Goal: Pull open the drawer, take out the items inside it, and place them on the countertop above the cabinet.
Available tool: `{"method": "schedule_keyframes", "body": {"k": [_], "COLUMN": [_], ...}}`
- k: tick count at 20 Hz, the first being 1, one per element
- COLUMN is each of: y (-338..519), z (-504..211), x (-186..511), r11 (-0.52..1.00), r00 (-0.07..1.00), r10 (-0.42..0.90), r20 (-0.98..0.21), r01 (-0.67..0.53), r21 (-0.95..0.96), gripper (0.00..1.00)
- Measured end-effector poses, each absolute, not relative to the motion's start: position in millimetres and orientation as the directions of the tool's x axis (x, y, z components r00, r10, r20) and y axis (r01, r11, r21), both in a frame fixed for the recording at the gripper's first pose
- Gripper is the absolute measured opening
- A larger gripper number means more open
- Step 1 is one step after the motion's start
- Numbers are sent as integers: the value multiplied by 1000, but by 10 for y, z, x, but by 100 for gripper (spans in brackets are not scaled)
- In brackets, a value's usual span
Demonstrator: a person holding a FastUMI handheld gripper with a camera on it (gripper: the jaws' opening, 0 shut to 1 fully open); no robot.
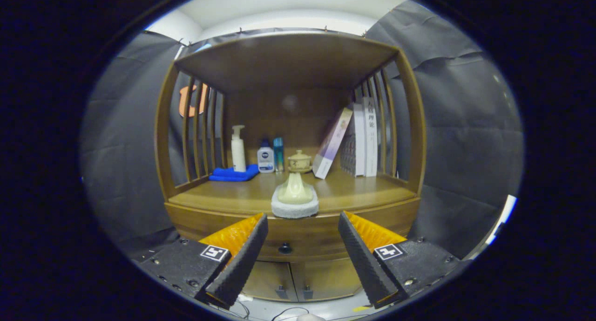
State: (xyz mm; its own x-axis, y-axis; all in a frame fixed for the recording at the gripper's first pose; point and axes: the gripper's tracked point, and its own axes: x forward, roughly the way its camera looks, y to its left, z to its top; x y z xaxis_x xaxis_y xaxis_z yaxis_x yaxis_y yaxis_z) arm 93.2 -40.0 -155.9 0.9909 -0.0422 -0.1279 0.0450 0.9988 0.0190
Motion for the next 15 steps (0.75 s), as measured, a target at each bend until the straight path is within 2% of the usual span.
{"method": "schedule_keyframes", "body": {"k": [8,15], "y": [-501,-681], "z": [-982,-785], "x": [133,-136], "r11": [999,998], "r00": [998,998], "r10": [-19,-54], "r20": [-59,-30], "r01": [21,55], "r21": [33,38], "gripper": [99,99]}}
